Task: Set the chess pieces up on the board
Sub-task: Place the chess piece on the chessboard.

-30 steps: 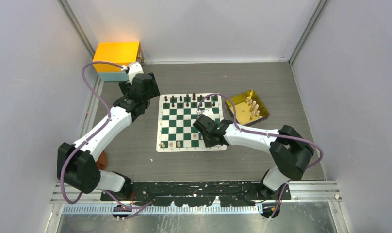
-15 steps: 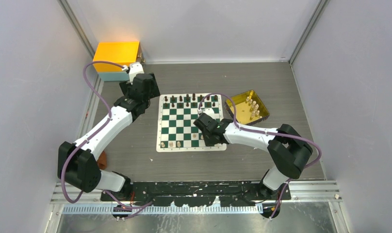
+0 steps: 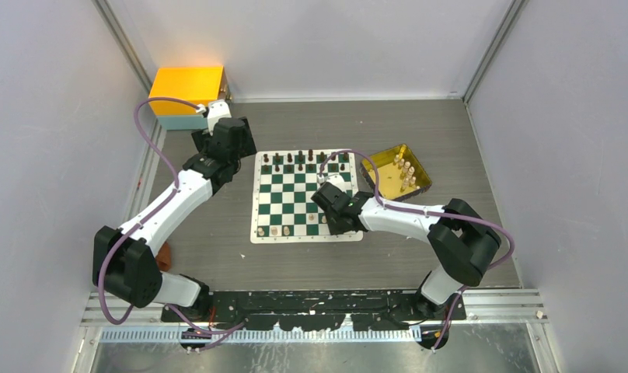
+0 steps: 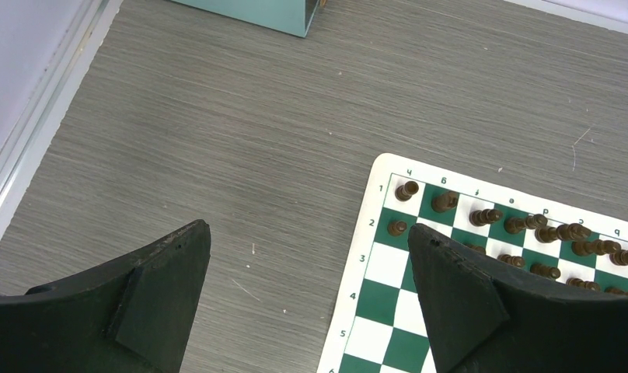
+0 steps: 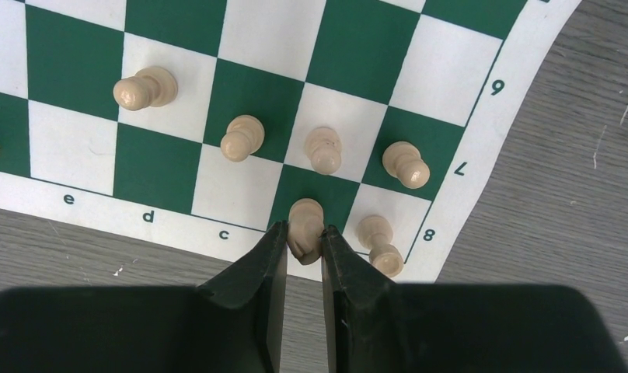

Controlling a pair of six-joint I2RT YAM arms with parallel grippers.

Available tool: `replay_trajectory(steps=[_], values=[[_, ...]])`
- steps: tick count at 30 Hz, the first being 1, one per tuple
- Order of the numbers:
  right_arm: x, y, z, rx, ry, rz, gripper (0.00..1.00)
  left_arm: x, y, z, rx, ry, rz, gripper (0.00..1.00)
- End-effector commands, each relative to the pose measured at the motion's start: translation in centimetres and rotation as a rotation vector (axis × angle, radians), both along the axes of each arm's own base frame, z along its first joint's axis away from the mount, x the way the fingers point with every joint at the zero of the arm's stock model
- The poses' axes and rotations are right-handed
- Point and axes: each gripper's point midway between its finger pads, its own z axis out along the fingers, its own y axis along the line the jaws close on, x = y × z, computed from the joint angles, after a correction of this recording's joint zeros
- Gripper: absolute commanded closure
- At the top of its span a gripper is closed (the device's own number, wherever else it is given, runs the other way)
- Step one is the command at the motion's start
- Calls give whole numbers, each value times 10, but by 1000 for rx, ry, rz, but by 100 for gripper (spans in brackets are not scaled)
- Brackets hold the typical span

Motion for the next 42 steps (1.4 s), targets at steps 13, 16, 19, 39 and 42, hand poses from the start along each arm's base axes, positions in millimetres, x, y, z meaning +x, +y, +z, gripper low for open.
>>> replay_trajectory(steps=[13, 16, 19, 39, 42], values=[[3, 2, 4, 23, -20, -3, 54, 4, -2, 16, -31, -61, 7, 2], [4, 3, 7, 23, -26, 2, 52, 4, -3, 17, -33, -62, 7, 2], [6, 3, 13, 23, -36, 8, 52, 4, -2, 18, -36, -65, 8, 2], [44, 3, 129, 49, -261, -27, 54, 11, -6, 31, -52, -92, 9, 2], [67, -20, 138, 13, -311, -126, 56, 12, -7, 32, -57, -94, 6, 2]])
